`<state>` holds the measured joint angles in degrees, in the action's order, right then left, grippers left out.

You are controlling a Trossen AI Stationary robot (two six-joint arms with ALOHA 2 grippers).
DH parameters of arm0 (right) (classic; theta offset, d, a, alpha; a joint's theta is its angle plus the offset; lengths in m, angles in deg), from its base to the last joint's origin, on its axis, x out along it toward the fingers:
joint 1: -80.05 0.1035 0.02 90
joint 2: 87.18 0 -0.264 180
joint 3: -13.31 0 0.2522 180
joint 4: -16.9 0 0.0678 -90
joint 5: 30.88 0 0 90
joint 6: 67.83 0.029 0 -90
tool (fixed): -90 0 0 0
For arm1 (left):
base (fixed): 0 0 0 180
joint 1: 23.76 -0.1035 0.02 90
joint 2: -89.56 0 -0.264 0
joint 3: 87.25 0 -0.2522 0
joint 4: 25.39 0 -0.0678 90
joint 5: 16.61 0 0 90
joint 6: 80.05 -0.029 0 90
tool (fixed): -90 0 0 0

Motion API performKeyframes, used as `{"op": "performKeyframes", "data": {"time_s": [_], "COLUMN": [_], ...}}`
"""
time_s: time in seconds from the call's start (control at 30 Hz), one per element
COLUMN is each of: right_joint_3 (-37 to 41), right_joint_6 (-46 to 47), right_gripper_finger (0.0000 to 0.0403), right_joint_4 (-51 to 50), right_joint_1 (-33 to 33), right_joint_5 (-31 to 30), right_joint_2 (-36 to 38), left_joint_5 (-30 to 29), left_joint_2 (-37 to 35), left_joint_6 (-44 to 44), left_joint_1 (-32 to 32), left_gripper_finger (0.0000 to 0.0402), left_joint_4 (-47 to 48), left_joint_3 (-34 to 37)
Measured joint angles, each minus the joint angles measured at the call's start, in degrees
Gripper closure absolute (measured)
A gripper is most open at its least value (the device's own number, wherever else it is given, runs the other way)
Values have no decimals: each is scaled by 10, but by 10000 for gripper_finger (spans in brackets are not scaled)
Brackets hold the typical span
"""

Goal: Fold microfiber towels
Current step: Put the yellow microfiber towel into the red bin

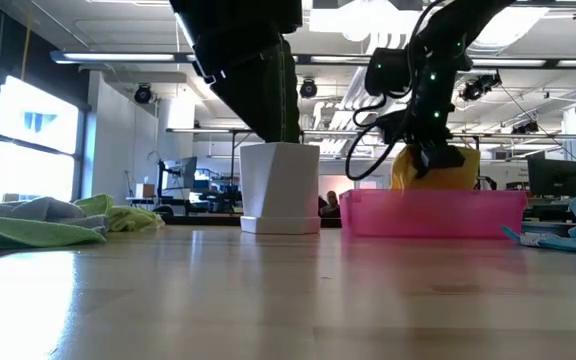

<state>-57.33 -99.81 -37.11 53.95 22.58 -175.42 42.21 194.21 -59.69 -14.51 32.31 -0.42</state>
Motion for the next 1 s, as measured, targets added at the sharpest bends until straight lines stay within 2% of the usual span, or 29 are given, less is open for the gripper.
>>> {"op": "performKeyframes", "data": {"time_s": [0.1,0.27,0.47,0.6,0.77,1.0], "right_joint_3": [0,0,0,0,0,0], "right_joint_6": [5,9,39,36,45,67], "right_gripper_finger": [402,402,402,395,352,282], "right_joint_4": [14,7,3,-19,-53,-84], "right_joint_1": [-5,-6,-5,-5,-5,-5], "right_joint_5": [13,112,109,166,244,271], "right_joint_2": [-6,-18,-30,-30,-30,-30], "left_joint_5": [-2,-3,-3,-3,-3,-3], "left_joint_2": [0,0,0,0,0,0], "left_joint_6": [0,0,-1,-6,-6,-6], "left_joint_1": [0,0,0,0,0,0], "left_gripper_finger": [300,300,300,300,300,300], "left_joint_4": [-1,0,0,0,0,0], "left_joint_3": [0,0,0,0,0,0]}}
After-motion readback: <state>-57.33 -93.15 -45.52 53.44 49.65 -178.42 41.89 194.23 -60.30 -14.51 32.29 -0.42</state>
